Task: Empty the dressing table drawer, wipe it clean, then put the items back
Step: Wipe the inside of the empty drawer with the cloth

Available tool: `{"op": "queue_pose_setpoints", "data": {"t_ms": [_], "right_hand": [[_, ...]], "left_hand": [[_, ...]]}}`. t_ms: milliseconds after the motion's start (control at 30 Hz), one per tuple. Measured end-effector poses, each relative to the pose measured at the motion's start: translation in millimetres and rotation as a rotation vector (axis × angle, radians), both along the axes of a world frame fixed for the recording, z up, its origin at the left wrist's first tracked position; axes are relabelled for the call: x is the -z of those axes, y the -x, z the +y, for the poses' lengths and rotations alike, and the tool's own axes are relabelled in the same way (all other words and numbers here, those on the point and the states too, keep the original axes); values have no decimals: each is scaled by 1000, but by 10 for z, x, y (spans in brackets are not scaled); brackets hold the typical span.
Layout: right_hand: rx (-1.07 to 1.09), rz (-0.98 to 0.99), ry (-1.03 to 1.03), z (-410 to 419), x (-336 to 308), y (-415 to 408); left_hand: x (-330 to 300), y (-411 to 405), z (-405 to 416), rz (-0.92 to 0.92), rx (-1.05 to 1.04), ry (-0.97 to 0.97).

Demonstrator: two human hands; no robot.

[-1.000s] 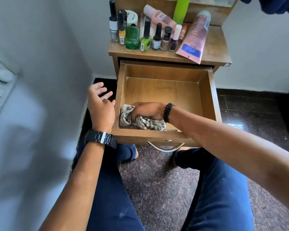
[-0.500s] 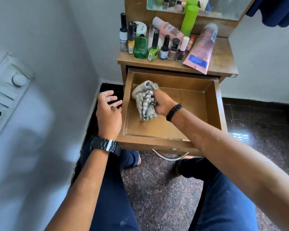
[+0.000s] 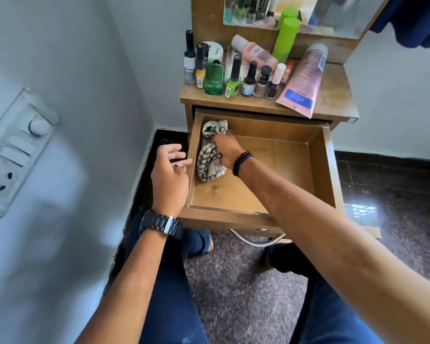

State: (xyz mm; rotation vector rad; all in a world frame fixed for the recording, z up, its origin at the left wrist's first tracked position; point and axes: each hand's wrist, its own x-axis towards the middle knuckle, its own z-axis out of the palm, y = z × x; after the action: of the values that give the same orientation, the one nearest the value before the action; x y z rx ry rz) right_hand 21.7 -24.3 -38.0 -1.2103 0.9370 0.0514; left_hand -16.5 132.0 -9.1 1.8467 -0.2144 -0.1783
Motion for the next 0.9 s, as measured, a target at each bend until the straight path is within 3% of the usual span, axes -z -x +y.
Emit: {"op": "queue_pose_setpoints", "data": {"t_ms": [200,467,733,900], "right_hand": [[-106,-146,-316,-325,-99,396],[-101,-142,-414,-357,-310,895],[98,-257,-473,-270,-630,1244],[141,-275,-267,-312,-801,1479]], "left_hand": [[-34,29,-29,-74,33,-90],[-42,102,-115,-233,200,-260],[-433,206,-421,12,306,-309],[-613,450,-642,385,427,17]]}}
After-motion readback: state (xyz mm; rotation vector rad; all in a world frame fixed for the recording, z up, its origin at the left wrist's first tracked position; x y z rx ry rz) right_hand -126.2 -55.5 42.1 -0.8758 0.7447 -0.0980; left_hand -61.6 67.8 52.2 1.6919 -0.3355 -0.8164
